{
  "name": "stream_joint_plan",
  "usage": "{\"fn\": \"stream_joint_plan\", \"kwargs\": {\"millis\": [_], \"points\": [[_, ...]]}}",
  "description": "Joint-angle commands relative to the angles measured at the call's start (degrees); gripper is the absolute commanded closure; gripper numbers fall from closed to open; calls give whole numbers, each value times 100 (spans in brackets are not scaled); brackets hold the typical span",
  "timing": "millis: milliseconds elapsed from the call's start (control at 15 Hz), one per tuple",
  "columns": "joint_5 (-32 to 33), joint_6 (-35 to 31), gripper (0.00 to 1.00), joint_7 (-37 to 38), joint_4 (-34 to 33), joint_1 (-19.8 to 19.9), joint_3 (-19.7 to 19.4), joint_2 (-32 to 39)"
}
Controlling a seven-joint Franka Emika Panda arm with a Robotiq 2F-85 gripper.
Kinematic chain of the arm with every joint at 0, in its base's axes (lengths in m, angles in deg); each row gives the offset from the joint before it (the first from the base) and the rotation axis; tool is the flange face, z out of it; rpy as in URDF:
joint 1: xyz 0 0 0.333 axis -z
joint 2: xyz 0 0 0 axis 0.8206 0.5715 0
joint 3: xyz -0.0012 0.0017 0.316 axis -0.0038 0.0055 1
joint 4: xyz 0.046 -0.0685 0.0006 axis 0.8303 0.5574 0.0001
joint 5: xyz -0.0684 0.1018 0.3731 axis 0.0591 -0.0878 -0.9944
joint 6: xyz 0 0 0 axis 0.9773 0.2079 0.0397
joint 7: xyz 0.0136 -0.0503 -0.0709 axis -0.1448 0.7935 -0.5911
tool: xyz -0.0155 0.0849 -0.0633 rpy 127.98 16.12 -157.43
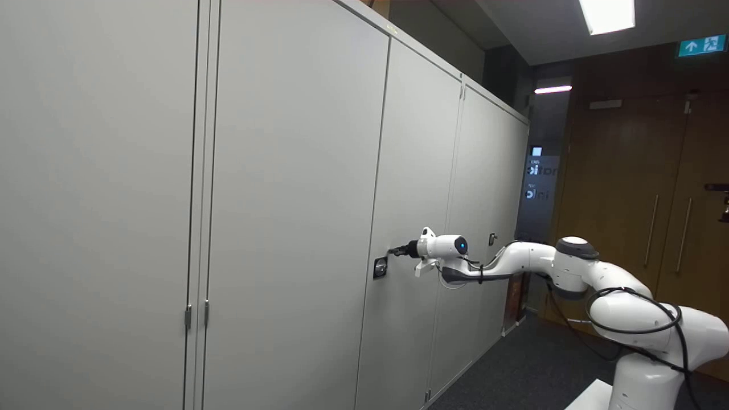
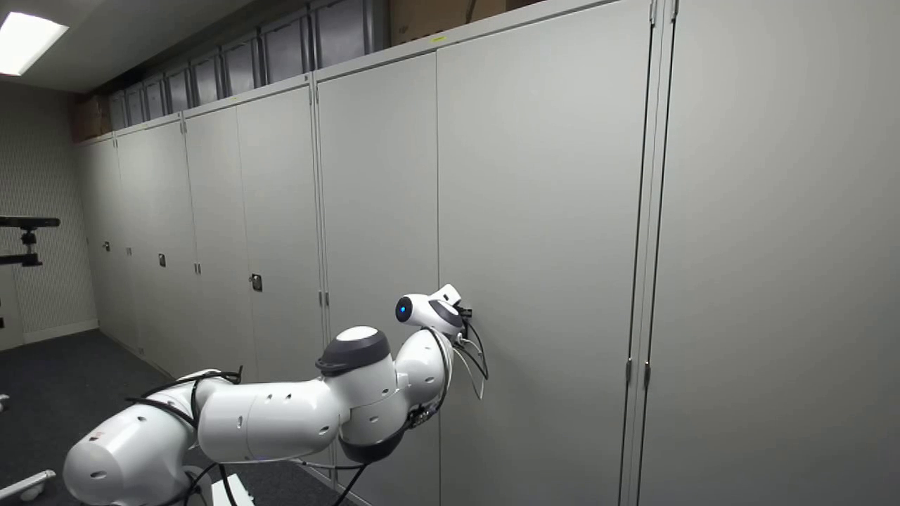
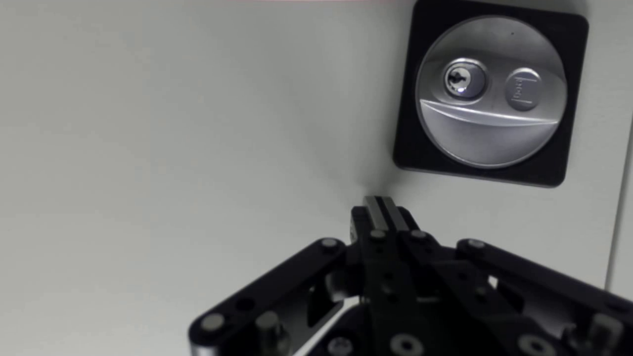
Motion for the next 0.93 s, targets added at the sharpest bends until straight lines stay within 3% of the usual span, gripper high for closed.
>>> {"fn": "stream_joint_plan", "kwargs": {"millis": [0,867], "points": [[-42,-109,99,186,-43,-27,-154,-206],[-37,-107,99,181,-56,-29,-94,-199]]}}
